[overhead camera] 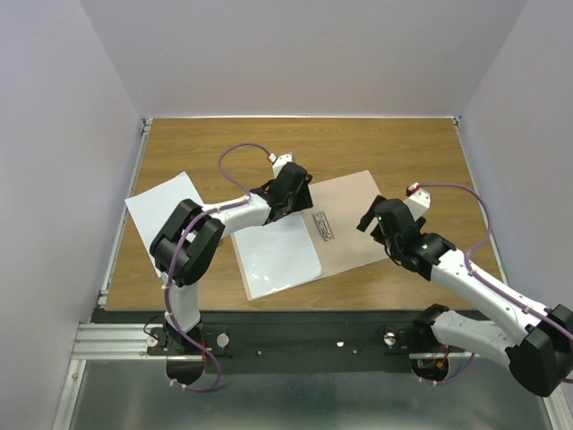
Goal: Put the files into the folder
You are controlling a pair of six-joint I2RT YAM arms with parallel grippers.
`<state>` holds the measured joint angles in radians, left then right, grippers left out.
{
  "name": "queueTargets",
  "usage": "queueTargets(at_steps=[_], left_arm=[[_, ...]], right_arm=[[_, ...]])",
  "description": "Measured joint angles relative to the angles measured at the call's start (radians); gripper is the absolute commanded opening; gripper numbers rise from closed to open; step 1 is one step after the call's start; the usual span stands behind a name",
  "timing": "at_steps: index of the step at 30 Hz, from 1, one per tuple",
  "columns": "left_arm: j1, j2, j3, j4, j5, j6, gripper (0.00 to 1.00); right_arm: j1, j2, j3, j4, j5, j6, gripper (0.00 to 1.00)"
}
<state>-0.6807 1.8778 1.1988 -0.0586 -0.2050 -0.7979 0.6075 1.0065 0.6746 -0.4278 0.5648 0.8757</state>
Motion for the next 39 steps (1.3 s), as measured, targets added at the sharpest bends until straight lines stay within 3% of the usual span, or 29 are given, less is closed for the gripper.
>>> queueTargets(at_steps=[7,19,39], left_arm=[[0.0,0.027,0.026,-0.003,-0.002,-0.015,0.5],[-0.017,0.118,0.085,-0.019,0.016,-0.038,0.47],[-0.057,0.15,0.116,-0.051,0.031,-0.1,0.2]], right_arm=[[0.0,-0.027,-0.048,0.063,-0.037,-0.043,1.0],[0.0,0.003,-0.072,0.098,-0.035,-0.074,1.0],[0.0,0.06,-0.076,0.111,-0.035,-0.084,1.0]])
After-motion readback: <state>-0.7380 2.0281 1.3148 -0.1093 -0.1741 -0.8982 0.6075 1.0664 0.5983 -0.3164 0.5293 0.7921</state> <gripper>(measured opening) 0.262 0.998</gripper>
